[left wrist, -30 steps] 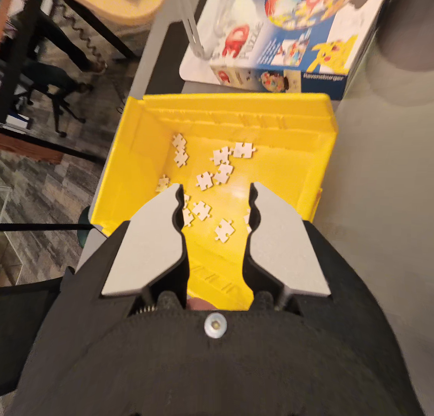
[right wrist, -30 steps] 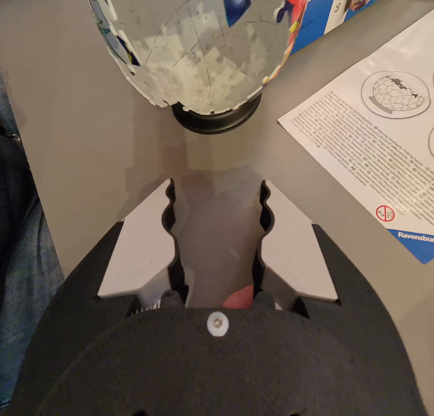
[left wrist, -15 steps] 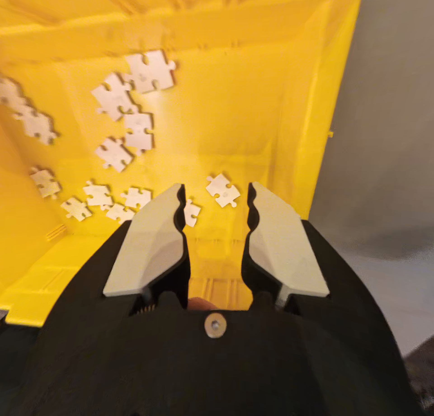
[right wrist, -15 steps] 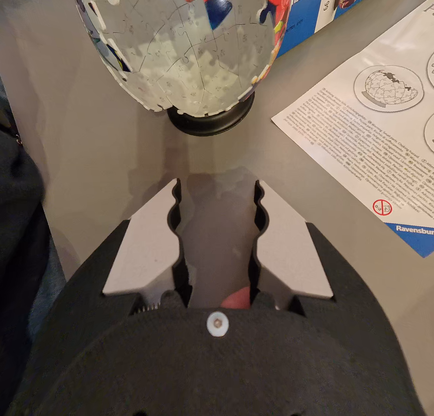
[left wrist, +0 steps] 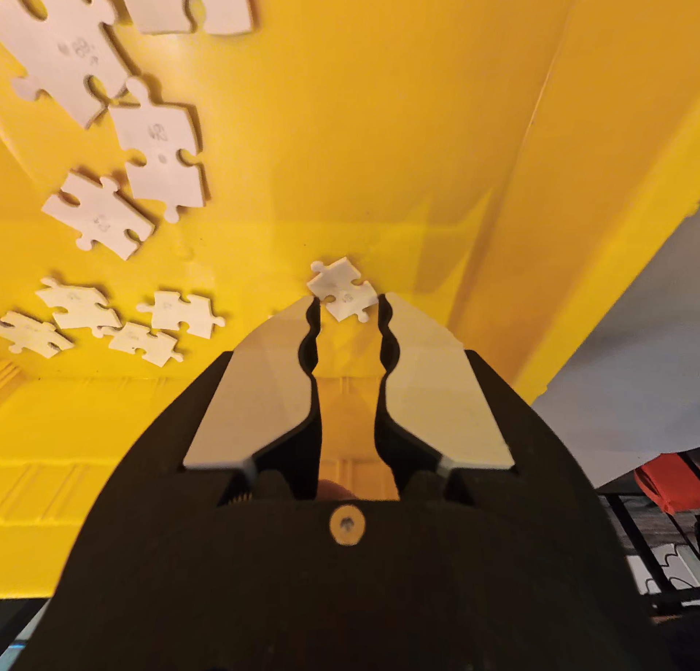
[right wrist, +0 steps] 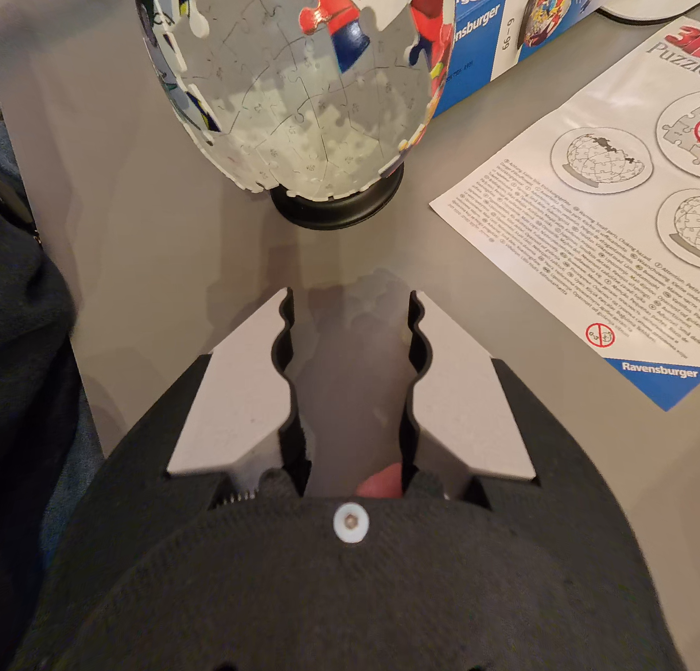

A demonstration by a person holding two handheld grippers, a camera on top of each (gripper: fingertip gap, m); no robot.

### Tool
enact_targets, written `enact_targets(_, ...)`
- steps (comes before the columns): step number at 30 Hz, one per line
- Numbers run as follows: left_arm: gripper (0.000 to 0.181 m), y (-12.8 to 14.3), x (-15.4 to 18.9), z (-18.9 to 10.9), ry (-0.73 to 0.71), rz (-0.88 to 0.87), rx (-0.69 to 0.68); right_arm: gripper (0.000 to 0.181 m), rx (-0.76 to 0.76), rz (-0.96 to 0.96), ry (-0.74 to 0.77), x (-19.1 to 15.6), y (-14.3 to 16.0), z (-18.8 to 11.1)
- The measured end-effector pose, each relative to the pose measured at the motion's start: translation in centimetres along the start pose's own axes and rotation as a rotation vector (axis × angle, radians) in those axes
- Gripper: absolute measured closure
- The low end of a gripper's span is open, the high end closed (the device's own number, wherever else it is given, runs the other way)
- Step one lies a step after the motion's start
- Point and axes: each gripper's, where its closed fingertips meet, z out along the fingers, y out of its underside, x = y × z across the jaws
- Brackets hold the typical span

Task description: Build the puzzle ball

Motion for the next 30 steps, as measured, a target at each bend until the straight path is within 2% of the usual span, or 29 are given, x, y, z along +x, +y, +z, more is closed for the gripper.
enact_targets(7, 0.155, -0.6, 0.3, -0.7, -0.075, 0.009, 0.013, 0.122, 0.001, -0.012, 0.002, -0.1, 0.0, 0.0)
enact_targets(10, 0.155, -1.3, 0.5, -3.2, -0.136, -0.006, 0.082, 0.122, 0.005, -0.016, 0.003, -0.1, 0.0, 0.0)
enact_targets(18, 0.155, -2.4, 3.3, -8.7, -0.235, -0.002, 0.147, 0.122, 0.013, -0.027, 0.009, -0.1, -0.1, -0.1)
enact_targets(24, 0.155, -1.7, 5.1, -9.5, -0.251, -0.026, 0.162, 0.122, 0.012, -0.028, 0.013, -0.1, -0.1, -0.1)
enact_targets(30, 0.156, -1.0, 7.4, -8.6, -0.225, -0.059, 0.173, 0.123, 0.005, -0.020, 0.013, 0.0, 0.0, 0.0)
